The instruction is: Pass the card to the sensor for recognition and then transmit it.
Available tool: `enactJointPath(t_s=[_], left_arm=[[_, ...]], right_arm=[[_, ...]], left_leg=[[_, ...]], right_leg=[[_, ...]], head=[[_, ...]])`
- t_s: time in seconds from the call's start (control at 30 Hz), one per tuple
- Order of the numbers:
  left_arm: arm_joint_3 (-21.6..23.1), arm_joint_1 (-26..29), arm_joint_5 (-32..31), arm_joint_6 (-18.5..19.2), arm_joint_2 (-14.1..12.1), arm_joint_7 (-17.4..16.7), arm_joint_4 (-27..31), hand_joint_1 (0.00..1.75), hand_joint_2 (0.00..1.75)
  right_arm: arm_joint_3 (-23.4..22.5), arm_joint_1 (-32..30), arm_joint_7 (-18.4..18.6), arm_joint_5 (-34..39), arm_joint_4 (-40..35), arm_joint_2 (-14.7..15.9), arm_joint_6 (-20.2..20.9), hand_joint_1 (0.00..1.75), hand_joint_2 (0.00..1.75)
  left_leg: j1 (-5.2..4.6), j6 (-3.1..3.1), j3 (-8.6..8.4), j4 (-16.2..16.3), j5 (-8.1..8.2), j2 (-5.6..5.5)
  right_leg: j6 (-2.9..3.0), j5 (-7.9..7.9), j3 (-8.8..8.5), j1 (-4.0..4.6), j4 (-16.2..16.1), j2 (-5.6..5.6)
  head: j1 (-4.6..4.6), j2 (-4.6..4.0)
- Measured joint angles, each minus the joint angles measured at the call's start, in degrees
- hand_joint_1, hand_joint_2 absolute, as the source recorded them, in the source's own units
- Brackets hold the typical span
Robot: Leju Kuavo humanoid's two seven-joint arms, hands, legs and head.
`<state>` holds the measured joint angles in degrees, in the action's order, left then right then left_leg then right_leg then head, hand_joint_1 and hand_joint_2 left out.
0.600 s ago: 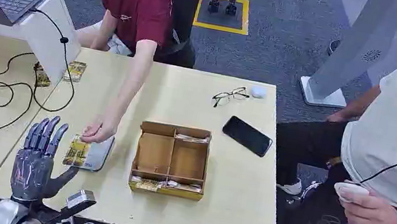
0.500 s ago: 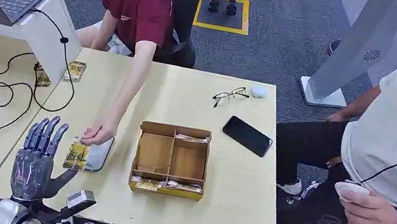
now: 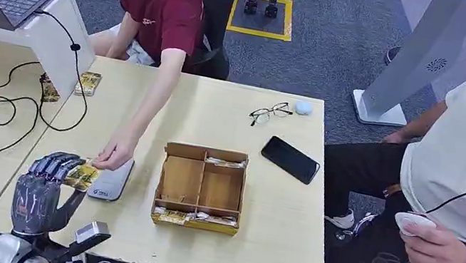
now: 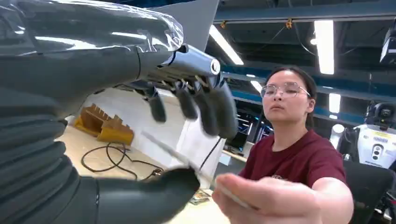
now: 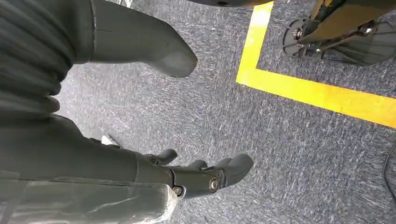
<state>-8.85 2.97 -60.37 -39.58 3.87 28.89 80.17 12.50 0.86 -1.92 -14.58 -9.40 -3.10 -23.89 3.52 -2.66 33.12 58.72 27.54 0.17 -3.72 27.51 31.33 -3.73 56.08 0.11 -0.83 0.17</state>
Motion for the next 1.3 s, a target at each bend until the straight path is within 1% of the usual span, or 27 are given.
enactJointPath(t_s=[0.33, 0.43, 0.53, 0.57, 0.83, 0.87, 1.0, 1.07, 1.13, 1.2, 1.27, 1.3], left_arm=[[0.00, 0.03, 1.45, -0.09, 0.00, 0.79, 0.00, 1.75, 1.75], [0.26, 0.14, 4.73, -0.07, -0.18, 1.31, 0.00, 1.75, 1.75], [1.20, 0.18, 8.86, -0.07, -0.61, 0.21, 0.00, 1.75, 1.75], [1.38, 0.18, 9.33, -0.07, -0.63, 0.02, 0.00, 1.75, 1.75], [1.97, 0.18, 9.81, -0.07, -1.09, 0.02, 0.00, 1.75, 1.75], [2.01, 0.18, 9.86, -0.07, -1.09, -0.24, 0.00, 1.75, 1.75], [3.47, 0.15, 10.52, -0.07, -1.75, -4.28, 0.00, 1.75, 1.75], [3.91, 0.15, 8.97, -0.07, -1.97, -4.89, 0.00, 1.75, 1.75], [3.91, 0.05, 4.91, -0.07, -1.88, -4.35, -0.02, 1.75, 1.75], [3.06, -0.37, 0.06, -0.07, -1.29, -2.22, -0.15, 1.75, 1.75], [0.52, -1.15, -5.06, -0.07, 0.44, 1.56, -0.22, 1.75, 1.75], [-0.80, -1.46, -5.94, -0.09, 1.00, 2.44, -0.26, 1.75, 1.75]], right_arm=[[0.00, 0.00, -0.02, -0.42, 0.00, 0.00, 0.00, 0.00, 1.75], [0.00, -0.01, -0.09, -0.42, 0.00, 0.00, -0.02, 0.00, 1.75], [-0.09, 0.00, -0.09, -0.42, 0.00, 0.00, -0.06, 0.00, 1.75], [-0.13, 0.00, -0.09, -0.42, 0.00, 0.00, -0.09, 0.00, 1.75], [-0.28, 0.00, -0.11, -0.42, 0.00, 0.00, -0.11, 0.00, 1.75], [-0.28, -0.01, -0.09, -0.42, 0.00, 0.00, -0.11, 0.00, 1.75], [-0.39, -0.01, -0.09, -0.42, 0.00, 0.00, -0.20, 0.00, 1.75], [-0.48, -0.01, -0.09, -0.44, 0.00, 0.00, -0.20, 0.00, 1.75], [-0.61, 0.00, -0.07, -0.62, 0.00, 0.00, -0.20, 0.00, 1.75], [-0.61, 0.00, -0.07, -0.88, 0.00, 0.00, -0.09, 0.00, 1.75], [-0.61, 0.01, -0.09, -1.62, 0.00, 0.00, 0.02, 0.00, 1.75], [-0.61, 0.02, -0.09, -1.62, 0.00, 0.00, 0.04, 0.00, 1.75]], left_leg=[[0.00, 0.00, 0.00, 0.00, 0.00, 0.00], [0.00, 0.00, 0.00, 0.00, 0.00, 0.00], [0.00, 0.00, 0.00, 0.00, 0.00, 0.00], [0.00, 0.00, 0.00, 0.00, 0.00, 0.00], [0.00, 0.00, 0.00, 0.00, 0.00, 0.00], [0.00, 0.00, 0.00, 0.00, 0.00, 0.00], [0.00, 0.00, 0.00, 0.00, 0.00, 0.00], [0.00, 0.00, 0.00, 0.00, 0.00, 0.00], [0.00, 0.00, 0.00, 0.00, 0.00, 0.00], [0.00, 0.00, 0.00, 0.00, 0.00, 0.00], [0.00, 0.00, 0.01, 0.00, 0.00, 0.00], [0.00, 0.00, 0.01, 0.00, 0.00, 0.00]], right_leg=[[0.00, 0.00, 0.00, 0.00, 0.00, 0.00], [0.00, 0.00, 0.00, 0.00, 0.00, 0.00], [0.00, 0.00, 0.00, 0.00, 0.00, 0.00], [0.00, 0.00, 0.00, 0.00, 0.00, 0.00], [0.00, 0.00, 0.00, 0.00, 0.00, 0.00], [0.00, 0.00, 0.00, 0.00, 0.00, 0.00], [0.00, 0.00, 0.01, 0.00, 0.00, 0.00], [0.00, 0.00, 0.01, 0.00, 0.00, 0.00], [0.00, 0.00, 0.01, 0.00, 0.00, 0.00], [0.00, 0.00, 0.00, 0.00, 0.00, 0.00], [0.00, 0.00, 0.00, 0.00, 0.00, 0.00], [0.00, 0.00, 0.00, 0.00, 0.00, 0.00]], head=[[0.00, 0.00], [-0.02, 0.00], [-0.02, 0.00], [0.00, 0.00], [-0.02, 0.00], [0.00, 0.00], [-0.02, 0.00], [0.00, 0.00], [0.00, 0.00], [0.00, 0.00], [0.00, 0.00], [0.00, 0.00]])
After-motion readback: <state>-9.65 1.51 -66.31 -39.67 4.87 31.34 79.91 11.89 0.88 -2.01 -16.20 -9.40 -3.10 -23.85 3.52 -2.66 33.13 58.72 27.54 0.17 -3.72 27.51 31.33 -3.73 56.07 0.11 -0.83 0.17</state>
